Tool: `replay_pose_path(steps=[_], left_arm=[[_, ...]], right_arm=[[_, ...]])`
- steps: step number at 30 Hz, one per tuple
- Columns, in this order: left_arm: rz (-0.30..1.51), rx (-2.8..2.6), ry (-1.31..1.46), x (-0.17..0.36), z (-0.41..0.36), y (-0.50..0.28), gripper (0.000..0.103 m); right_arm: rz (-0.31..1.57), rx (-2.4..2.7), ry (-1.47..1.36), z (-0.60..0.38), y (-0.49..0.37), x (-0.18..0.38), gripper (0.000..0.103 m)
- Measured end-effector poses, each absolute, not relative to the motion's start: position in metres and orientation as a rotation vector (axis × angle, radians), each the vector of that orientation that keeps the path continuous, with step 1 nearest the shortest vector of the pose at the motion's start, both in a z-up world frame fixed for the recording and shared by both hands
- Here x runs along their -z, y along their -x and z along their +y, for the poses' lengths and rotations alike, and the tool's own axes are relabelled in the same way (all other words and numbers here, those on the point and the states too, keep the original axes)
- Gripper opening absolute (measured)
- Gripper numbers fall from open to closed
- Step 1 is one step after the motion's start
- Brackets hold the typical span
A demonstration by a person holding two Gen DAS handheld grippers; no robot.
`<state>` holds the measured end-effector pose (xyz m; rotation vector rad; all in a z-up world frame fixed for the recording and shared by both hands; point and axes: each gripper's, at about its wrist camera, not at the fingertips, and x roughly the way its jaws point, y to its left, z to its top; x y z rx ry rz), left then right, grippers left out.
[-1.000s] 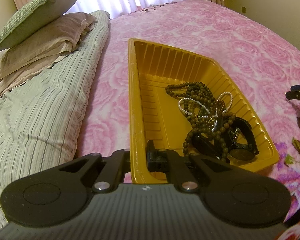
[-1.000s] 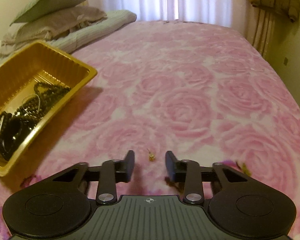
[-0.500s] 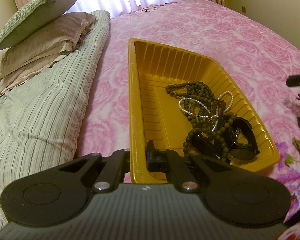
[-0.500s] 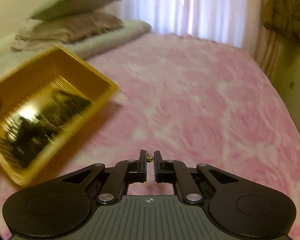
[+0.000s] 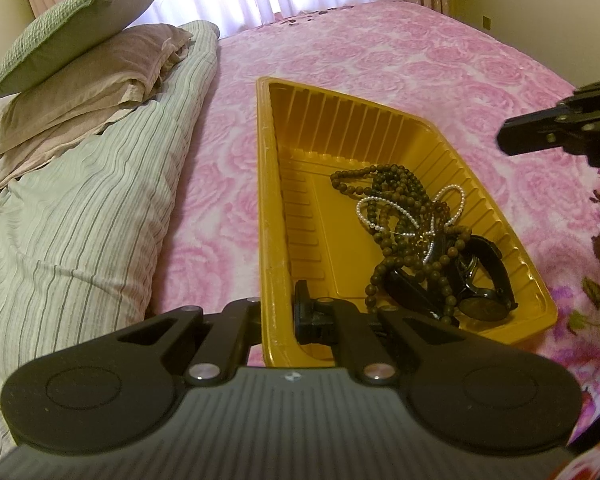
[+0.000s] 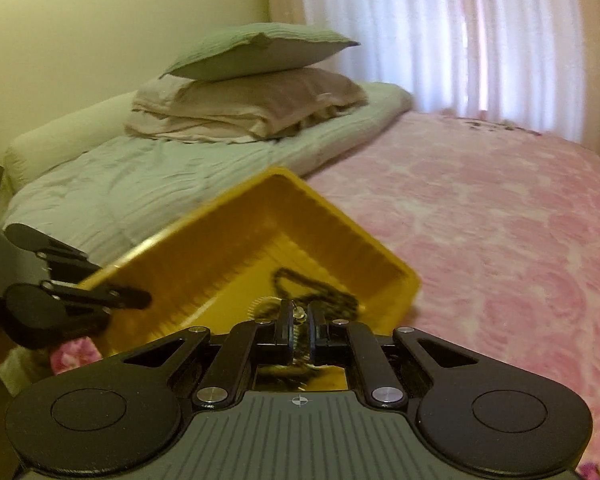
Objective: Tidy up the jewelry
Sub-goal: 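Carry the gold charm over the tray and open the right tool, then lower the yellow tray onto the bed cover and open the left tool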
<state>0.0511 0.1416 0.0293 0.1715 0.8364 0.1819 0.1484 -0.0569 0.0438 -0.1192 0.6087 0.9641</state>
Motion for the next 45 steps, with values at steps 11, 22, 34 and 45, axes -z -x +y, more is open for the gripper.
replay_pose_path(steps=[11,22,34,45], left_arm=[[0.835,-0.179,-0.168,-0.029,0.142,-0.051,0.003],[0.836,-0.179,-0.166,-0.029,0.142,-0.051,0.003],[0.834,-0.178,-0.164,-0.028,0.142,-0.051,0.003],[0.825,-0.161,-0.138,-0.027,0.144,-0.049,0.004]], right_arm=[[0.628,-1.013,0.152,-0.028,-0.145,-0.041,0.007],[0.601,-1.053,0.144,-0.023,-0.144,-0.043,0.010],[0.560,-0.877,-0.070,-0.086,-0.163,-0.054,0.063],[0.673,-0.628,-0.127,-0.181,-0.132,-0.011,0.063]])
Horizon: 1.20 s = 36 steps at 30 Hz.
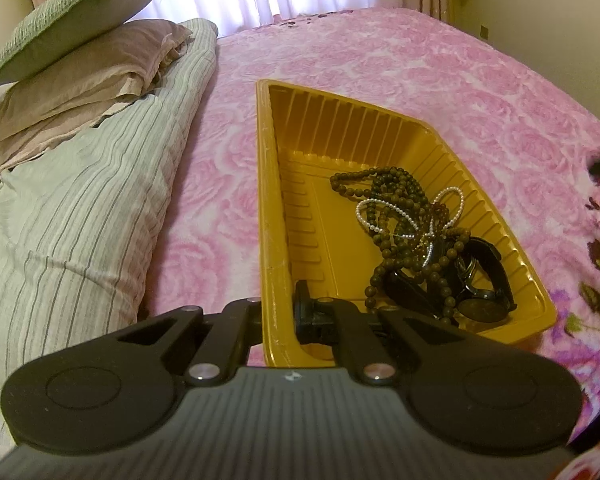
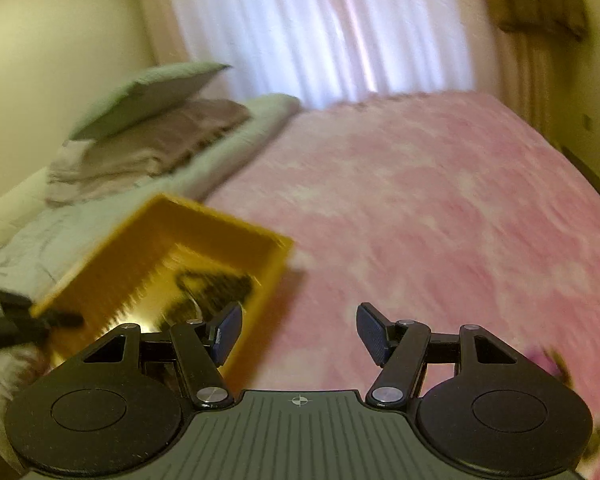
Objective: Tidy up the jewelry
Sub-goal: 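Lower the yellow tray onto the bed cover and open the left tool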
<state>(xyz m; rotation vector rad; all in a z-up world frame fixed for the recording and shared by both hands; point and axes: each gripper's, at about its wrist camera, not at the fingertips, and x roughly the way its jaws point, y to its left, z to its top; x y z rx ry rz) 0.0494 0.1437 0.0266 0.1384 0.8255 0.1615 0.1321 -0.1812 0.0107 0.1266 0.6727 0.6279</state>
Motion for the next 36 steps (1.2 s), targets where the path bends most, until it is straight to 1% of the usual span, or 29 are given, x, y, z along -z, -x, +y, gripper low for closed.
replay_pose_path(steps=[6,10,13,14,15,17,23,26,28,30,31,32,33,35,36], left_arm=[[0.825,-0.123,-0.051,-0.023,0.163,-0.048,0.006],[0.803,-0.097,0.026,-0.020,0.175,-0.046,0.008],[0.783,-0.081,0.081,-0.021,0.185,-0.041,0.011],[0.781,-0.078,0.097,-0.021,0.187,-0.040,0.014],[0.773,-0.087,0.105,-0.021,0.189,-0.038,0.023],[0.764,-0.105,0.134,-0.022,0.194,-0.034,0.031],[0.733,-0.148,0.158,-0.029,0.204,-0.020,0.032],[0.699,-0.192,0.145,-0.040,0.201,-0.009,0.034],[0.665,-0.220,0.126,-0.049,0.192,-0.001,0.041],[0.640,-0.226,0.106,-0.056,0.178,0.006,0.061],[0.633,-0.217,0.096,-0.058,0.169,0.009,0.065],[0.623,-0.211,0.089,-0.060,0.161,0.012,0.072],[0.615,-0.206,0.087,-0.061,0.154,0.014,0.082],[0.615,-0.190,0.085,-0.060,0.137,0.018,0.091],[0.620,-0.181,0.079,-0.059,0.129,0.020,0.092]], right_arm=[[0.734,-0.551,-0.056,-0.207,-0.093,0.020,0.063],[0.779,-0.516,-0.111,-0.218,-0.086,0.025,0.063],[0.777,-0.509,-0.120,-0.218,-0.084,0.024,0.063],[0.774,-0.510,-0.121,-0.218,-0.084,0.022,0.063],[0.773,-0.511,-0.121,-0.216,-0.084,0.021,0.063],[0.771,-0.513,-0.124,-0.213,-0.085,0.019,0.063],[0.760,-0.534,-0.133,-0.205,-0.080,0.016,0.063],[0.763,-0.541,-0.144,-0.202,-0.078,0.014,0.063],[0.771,-0.535,-0.150,-0.200,-0.078,0.011,0.063],[0.782,-0.526,-0.153,-0.197,-0.079,0.007,0.063],[0.787,-0.524,-0.153,-0.196,-0.080,0.006,0.063],[0.791,-0.523,-0.153,-0.195,-0.080,0.004,0.063],[0.792,-0.521,-0.152,-0.194,-0.080,0.002,0.063],[0.795,-0.521,-0.145,-0.192,-0.080,-0.002,0.063],[0.799,-0.517,-0.138,-0.191,-0.080,-0.003,0.063]])
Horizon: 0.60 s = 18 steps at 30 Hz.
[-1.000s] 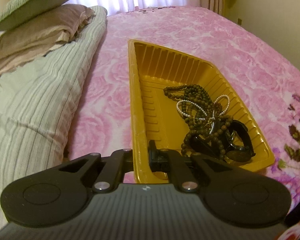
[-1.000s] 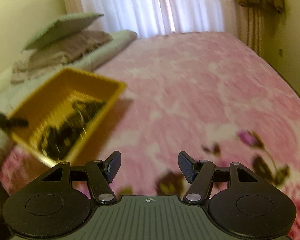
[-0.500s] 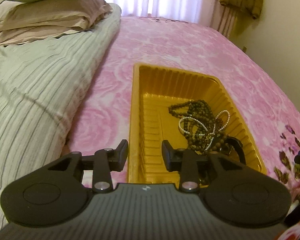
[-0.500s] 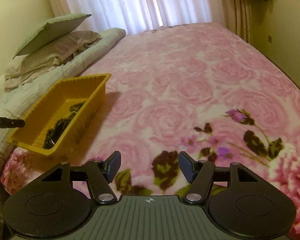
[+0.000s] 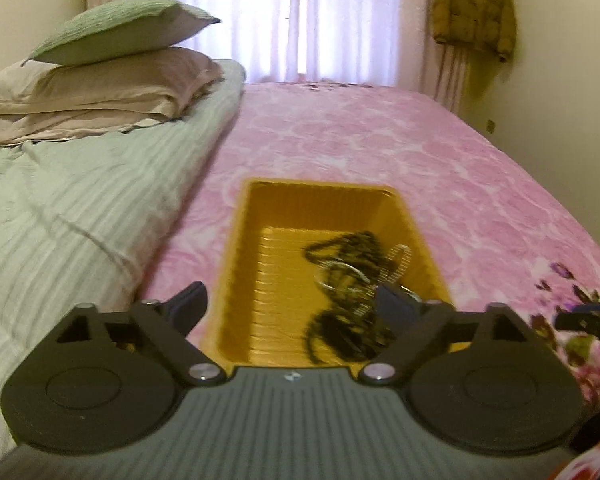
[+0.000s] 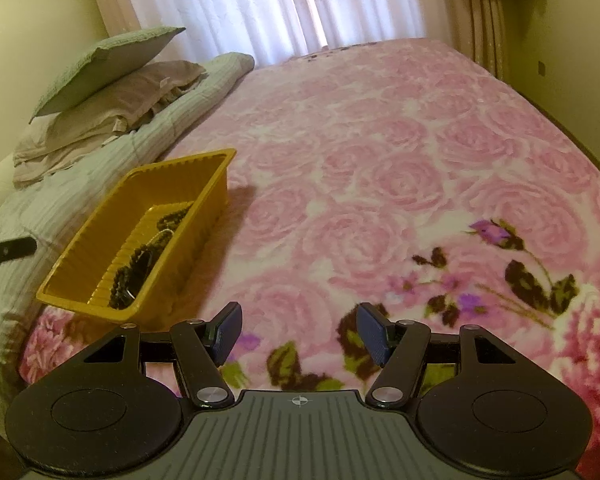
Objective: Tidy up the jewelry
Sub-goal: 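Lower the yellow tray onto the bed cover and open the left tool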
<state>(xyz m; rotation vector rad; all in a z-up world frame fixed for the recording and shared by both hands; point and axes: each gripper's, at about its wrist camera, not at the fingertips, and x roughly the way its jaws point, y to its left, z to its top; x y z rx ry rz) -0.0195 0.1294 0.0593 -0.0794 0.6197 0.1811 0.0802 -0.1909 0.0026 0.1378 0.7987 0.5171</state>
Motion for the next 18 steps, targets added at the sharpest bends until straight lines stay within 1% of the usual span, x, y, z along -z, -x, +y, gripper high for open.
replay_pose_path(steps=[1,3,5,14,18], left_arm=[[0.629,-0.172,0.073,-0.058,0.122,0.019,0.093],[0.643,-0.151,0.064,-0.053,0.106,0.021,0.102],[0.653,-0.124,0.070,-0.048,0.091,0.025,0.103],[0.813,-0.084,0.226,-0.013,0.051,0.017,0.103],[0.860,-0.106,0.189,-0.003,0.039,0.014,0.103]], right_arm=[[0.805,-0.511,-0.127,-0.189,-0.080,-0.004,0.063],[0.816,-0.503,-0.105,-0.188,-0.079,-0.005,0.064],[0.819,-0.503,-0.094,-0.188,-0.077,-0.007,0.064],[0.843,-0.499,-0.056,-0.193,-0.066,-0.011,0.064],[0.853,-0.504,-0.029,-0.194,-0.058,-0.008,0.064]])
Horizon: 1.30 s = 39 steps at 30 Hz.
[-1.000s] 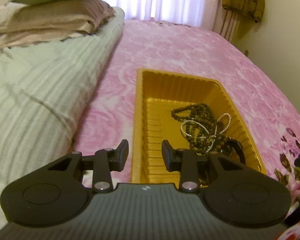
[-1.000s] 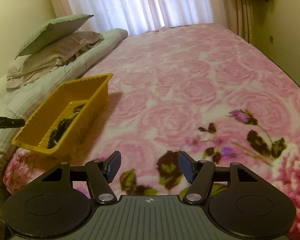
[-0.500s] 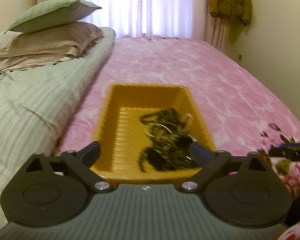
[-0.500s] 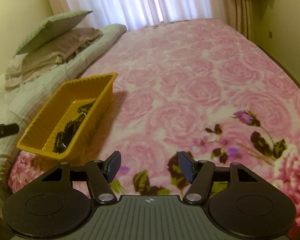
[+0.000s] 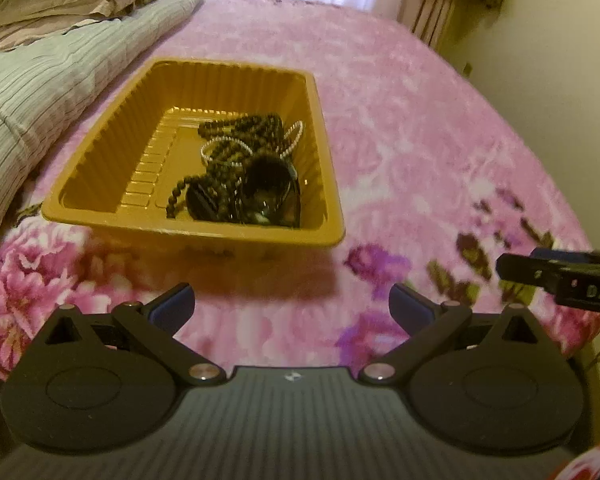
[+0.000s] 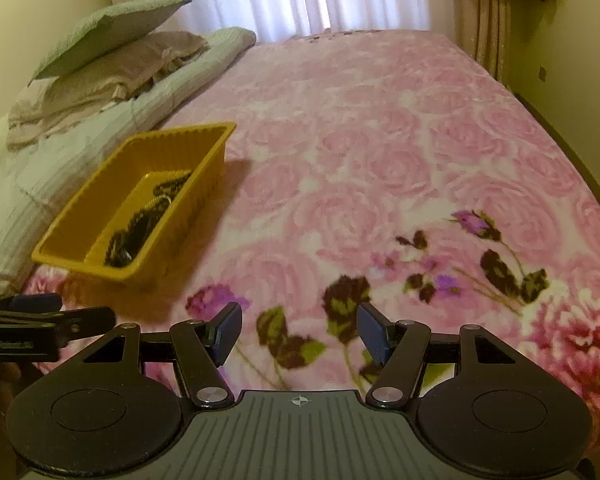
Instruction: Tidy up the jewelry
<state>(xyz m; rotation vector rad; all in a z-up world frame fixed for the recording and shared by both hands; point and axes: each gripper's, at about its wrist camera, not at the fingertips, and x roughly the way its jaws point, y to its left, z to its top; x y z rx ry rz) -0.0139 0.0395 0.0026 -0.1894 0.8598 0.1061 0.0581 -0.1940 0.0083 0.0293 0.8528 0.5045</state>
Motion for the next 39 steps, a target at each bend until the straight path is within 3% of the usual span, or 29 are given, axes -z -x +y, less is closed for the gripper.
replay_pose_path(steps=[39], left_arm=[[0.854,-0.127,0.103,0.003,0.007,0.006,0.103]], right_arm=[[0.921,-0.504,-0.021,-0.191,-0.049,0.004,0.064]])
